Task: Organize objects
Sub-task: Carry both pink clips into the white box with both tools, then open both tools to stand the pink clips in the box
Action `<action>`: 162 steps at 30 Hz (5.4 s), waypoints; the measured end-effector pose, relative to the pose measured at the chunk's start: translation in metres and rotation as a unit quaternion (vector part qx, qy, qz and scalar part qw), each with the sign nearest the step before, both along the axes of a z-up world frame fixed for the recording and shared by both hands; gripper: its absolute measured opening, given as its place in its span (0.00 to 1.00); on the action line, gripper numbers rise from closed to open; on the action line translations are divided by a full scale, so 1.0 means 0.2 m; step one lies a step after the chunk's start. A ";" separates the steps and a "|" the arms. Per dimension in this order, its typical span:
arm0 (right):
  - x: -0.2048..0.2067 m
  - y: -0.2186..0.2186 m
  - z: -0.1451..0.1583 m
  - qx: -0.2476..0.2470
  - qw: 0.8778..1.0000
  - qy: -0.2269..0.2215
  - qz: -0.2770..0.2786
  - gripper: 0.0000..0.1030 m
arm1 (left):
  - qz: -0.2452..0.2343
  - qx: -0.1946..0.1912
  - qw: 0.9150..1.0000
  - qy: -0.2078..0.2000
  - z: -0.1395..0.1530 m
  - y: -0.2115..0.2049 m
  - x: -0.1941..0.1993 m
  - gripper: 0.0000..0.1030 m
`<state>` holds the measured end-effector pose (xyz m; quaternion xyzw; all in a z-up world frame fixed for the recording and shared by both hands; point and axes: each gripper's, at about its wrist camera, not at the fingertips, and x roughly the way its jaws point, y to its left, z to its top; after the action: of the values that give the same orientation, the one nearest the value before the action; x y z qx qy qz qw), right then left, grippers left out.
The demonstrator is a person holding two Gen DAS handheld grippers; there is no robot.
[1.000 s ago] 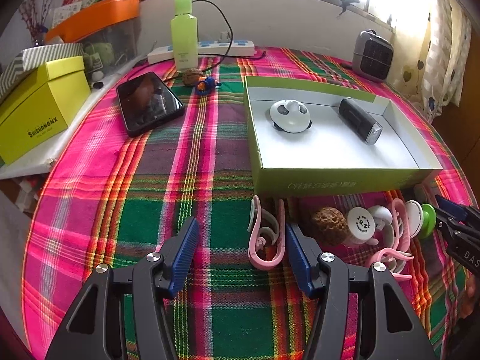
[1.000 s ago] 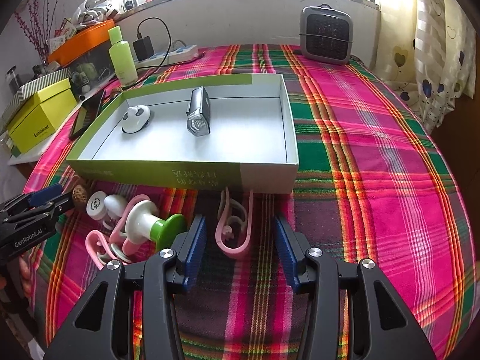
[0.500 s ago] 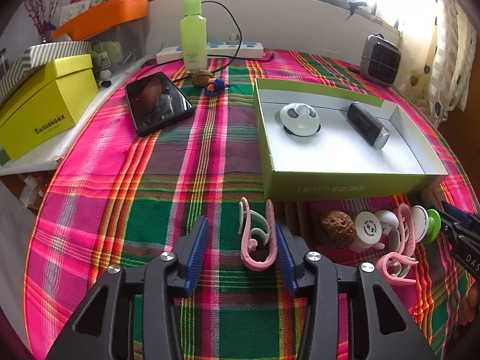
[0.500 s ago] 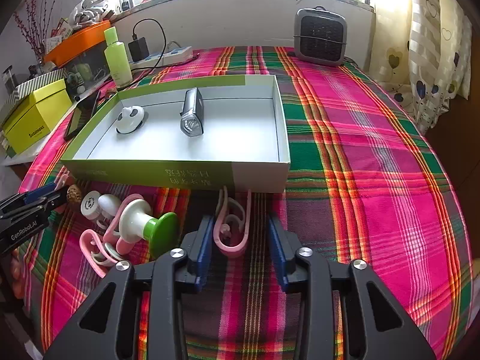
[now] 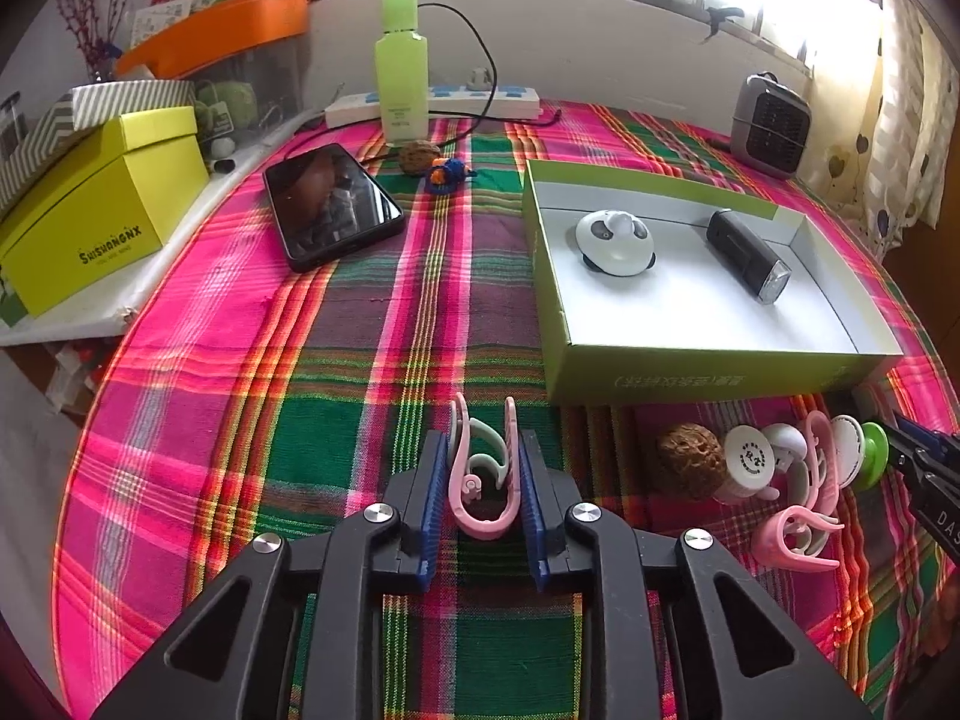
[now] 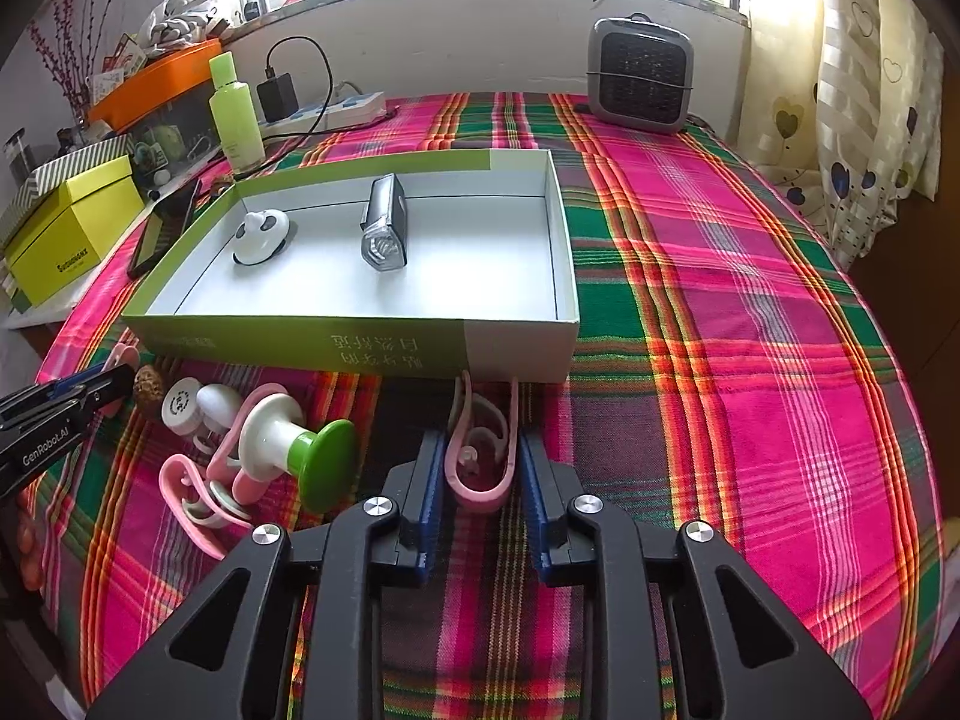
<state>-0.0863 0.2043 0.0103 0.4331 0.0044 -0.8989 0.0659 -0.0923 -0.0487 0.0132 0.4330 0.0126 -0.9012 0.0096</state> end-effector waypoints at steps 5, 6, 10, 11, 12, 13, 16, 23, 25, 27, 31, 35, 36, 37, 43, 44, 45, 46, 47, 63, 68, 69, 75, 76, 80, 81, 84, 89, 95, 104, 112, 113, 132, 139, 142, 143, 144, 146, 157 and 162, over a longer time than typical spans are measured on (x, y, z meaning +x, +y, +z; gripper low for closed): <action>0.01 0.01 0.00 -0.003 1.000 0.000 -0.001 0.24 | -0.002 0.004 1.000 0.000 0.00 0.00 0.01 0.20; 0.01 0.01 0.00 -0.003 1.000 0.000 -0.002 0.24 | -0.002 0.004 1.000 0.000 0.00 0.00 0.00 0.20; 0.02 0.00 0.01 -0.007 1.000 0.004 0.002 0.24 | -0.005 0.006 1.000 0.001 0.01 0.00 0.01 0.20; 0.02 0.00 0.01 -0.008 1.000 0.005 0.003 0.24 | -0.005 0.007 1.000 0.002 0.01 0.00 0.02 0.20; 0.03 0.00 0.02 -0.008 1.000 0.007 0.005 0.24 | -0.005 0.007 1.000 0.003 0.01 0.01 0.02 0.20; 0.03 0.00 0.02 -0.007 1.000 0.008 0.006 0.24 | -0.006 0.007 1.000 0.004 0.02 0.01 0.02 0.20; 0.03 -0.01 0.03 -0.009 1.000 0.009 0.008 0.24 | -0.010 0.012 1.000 0.008 0.04 0.01 0.03 0.20; 0.05 -0.01 0.07 -0.017 1.000 0.015 0.015 0.24 | -0.022 0.022 0.999 0.010 0.08 0.03 0.04 0.20; 0.05 -0.01 0.08 -0.017 1.000 0.019 0.017 0.24 | -0.026 0.025 0.999 0.011 0.09 0.04 0.05 0.20; 0.05 -0.02 0.09 -0.020 0.999 0.021 0.020 0.24 | -0.034 0.035 0.999 0.010 0.11 0.05 0.05 0.20; 0.05 -0.01 0.12 -0.035 0.999 0.019 0.026 0.24 | -0.042 0.034 0.998 0.018 0.14 0.08 0.04 0.20; 0.04 -0.01 0.15 -0.039 0.999 0.025 0.027 0.24 | -0.050 0.034 0.998 0.024 0.17 0.10 0.03 0.20; 0.04 -0.01 0.16 -0.041 0.998 0.027 0.029 0.24 | -0.052 0.035 0.998 0.025 0.18 0.11 0.03 0.20; 0.04 -0.01 0.17 -0.044 0.998 0.028 0.031 0.24 | -0.054 0.037 0.998 0.025 0.19 0.11 0.02 0.20; -0.01 -0.03 0.20 -0.041 0.998 0.033 0.038 0.24 | -0.065 0.040 0.997 0.030 0.23 0.16 -0.03 0.20; -0.02 -0.03 0.21 -0.041 0.998 0.033 0.038 0.24 | -0.066 0.042 0.996 0.030 0.23 0.16 -0.03 0.20; -0.02 -0.03 0.21 -0.042 0.998 0.033 0.039 0.24 | -0.069 0.044 0.996 0.030 0.23 0.17 -0.05 0.20; -0.03 -0.03 0.21 -0.043 0.998 0.032 0.039 0.24 | -0.070 0.046 0.996 0.027 0.23 0.17 -0.06 0.20; -0.04 -0.03 0.21 -0.043 0.998 0.033 0.040 0.24 | -0.070 0.046 0.996 0.026 0.24 0.18 -0.07 0.20; -0.25 -0.04 0.20 -0.040 0.998 0.019 0.043 0.24 | -0.090 0.057 0.994 0.009 0.22 0.31 -0.31 0.20; -0.34 -0.04 0.20 -0.031 0.998 0.016 0.044 0.24 | -0.093 0.058 0.994 0.004 0.21 0.35 -0.39 0.20; -0.36 -0.04 0.20 -0.030 0.998 0.015 0.044 0.24 | -0.095 0.055 0.994 0.006 0.20 0.37 -0.41 0.20; -0.46 -0.05 0.16 -0.024 0.998 0.004 0.049 0.24 | -0.108 0.061 0.992 -0.006 0.18 0.42 -0.50 0.20; -0.49 -0.06 0.15 -0.024 0.998 0.002 0.051 0.24 | -0.108 0.059 0.992 -0.007 0.17 0.43 -0.52 0.20; -0.54 -0.06 0.12 -0.021 0.998 -0.006 0.054 0.24 | -0.108 0.060 0.992 -0.015 0.14 0.45 -0.58 0.20; -0.55 -0.06 0.12 -0.020 0.998 -0.007 0.054 0.24 | -0.110 0.060 0.992 -0.014 0.14 0.45 -0.58 0.20; -0.59 -0.06 0.11 -0.018 0.998 -0.011 0.055 0.24 | -0.109 0.059 0.992 -0.019 0.12 0.46 -0.62 0.20; -0.63 -0.07 0.09 -0.014 0.998 -0.017 0.058 0.24 | -0.107 0.058 0.992 -0.023 0.10 0.47 -0.66 0.20; -0.67 -0.08 0.07 -0.010 0.998 -0.022 0.060 0.24 | -0.111 0.059 0.992 -0.027 0.08 0.49 -0.69 0.20; -0.70 -0.08 0.05 -0.008 0.998 -0.026 0.060 0.24 | -0.112 0.059 0.991 -0.033 0.06 0.50 -0.72 0.21; -0.70 -0.09 0.04 -0.005 0.998 -0.025 0.060 0.24 | -0.111 0.057 0.991 -0.036 0.04 0.50 -0.73 0.21; -0.70 -0.09 0.04 -0.005 0.998 -0.024 0.061 0.24 | -0.112 0.057 0.991 -0.036 0.04 0.50 -0.73 0.21; -0.72 -0.10 0.03 0.000 0.998 -0.022 0.063 0.24 | -0.109 0.047 0.992 -0.036 0.04 0.51 -0.74 0.28; -0.71 -0.07 0.05 -0.014 0.998 -0.018 0.051 0.24 | -0.099 0.048 0.993 -0.039 0.04 0.49 -0.74 0.37; -0.70 -0.07 0.05 -0.013 0.999 -0.015 0.047 0.26 | -0.099 0.050 0.993 -0.038 0.04 0.49 -0.72 0.39; -0.70 -0.07 0.05 -0.015 0.999 -0.015 0.047 0.26 | -0.100 0.050 0.993 -0.037 0.04 0.49 -0.72 0.39; -0.69 -0.07 0.05 -0.017 0.999 -0.014 0.046 0.26 | -0.101 0.050 0.993 -0.037 0.04 0.49 -0.71 0.40; -0.68 -0.07 0.06 -0.017 0.999 -0.013 0.045 0.26 | -0.099 0.045 0.993 -0.035 0.05 0.49 -0.70 0.41; -0.63 -0.07 0.09 -0.015 0.999 0.000 0.042 0.32 | -0.096 0.042 0.994 -0.031 0.08 0.48 -0.64 0.43; -0.59 -0.07 0.11 -0.017 0.999 0.006 0.041 0.32 | -0.096 0.042 0.994 -0.025 0.11 0.48 -0.60 0.43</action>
<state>-0.2037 0.1894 0.0323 0.4262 0.0076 -0.8979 0.1101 -0.2119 0.0474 0.0343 0.4551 0.0080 -0.8853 -0.0951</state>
